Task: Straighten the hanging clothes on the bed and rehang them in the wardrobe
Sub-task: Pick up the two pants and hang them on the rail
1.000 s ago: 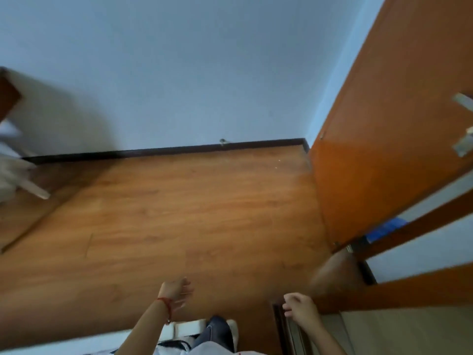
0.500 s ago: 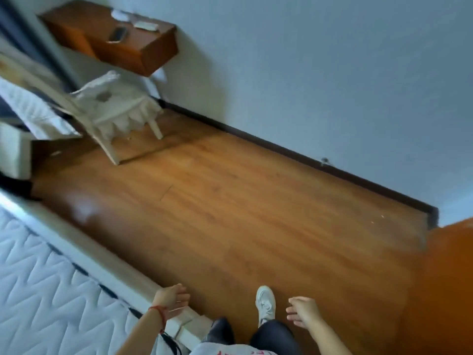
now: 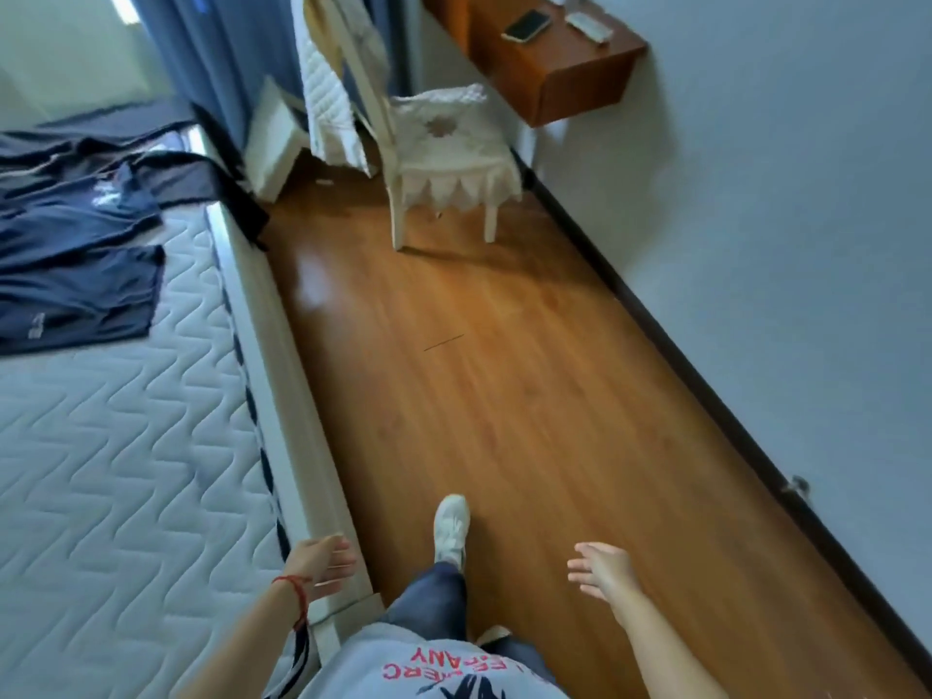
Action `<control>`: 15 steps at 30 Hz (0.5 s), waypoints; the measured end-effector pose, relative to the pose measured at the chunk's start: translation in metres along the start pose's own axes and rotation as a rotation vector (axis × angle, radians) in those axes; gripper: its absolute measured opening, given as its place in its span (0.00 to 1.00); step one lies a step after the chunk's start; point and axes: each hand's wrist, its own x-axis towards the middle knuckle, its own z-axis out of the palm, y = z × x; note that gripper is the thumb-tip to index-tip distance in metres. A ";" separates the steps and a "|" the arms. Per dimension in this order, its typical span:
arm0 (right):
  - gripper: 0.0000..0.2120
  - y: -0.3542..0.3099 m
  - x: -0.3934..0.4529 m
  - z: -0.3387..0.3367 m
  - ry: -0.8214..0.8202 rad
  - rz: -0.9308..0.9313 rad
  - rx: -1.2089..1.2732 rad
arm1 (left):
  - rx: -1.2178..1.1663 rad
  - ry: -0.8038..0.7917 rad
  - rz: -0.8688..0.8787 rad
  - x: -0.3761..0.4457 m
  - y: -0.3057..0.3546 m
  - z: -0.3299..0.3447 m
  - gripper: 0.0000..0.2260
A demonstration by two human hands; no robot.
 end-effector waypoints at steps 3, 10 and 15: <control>0.12 -0.070 0.023 0.028 -0.033 -0.066 -0.048 | -0.075 0.028 -0.023 0.028 0.027 -0.004 0.10; 0.12 -0.218 0.077 0.072 -0.021 -0.129 -0.158 | -0.170 0.092 -0.040 0.082 0.150 -0.014 0.09; 0.12 -0.309 0.114 0.097 -0.012 -0.126 -0.216 | -0.161 0.046 0.025 0.113 0.266 -0.018 0.10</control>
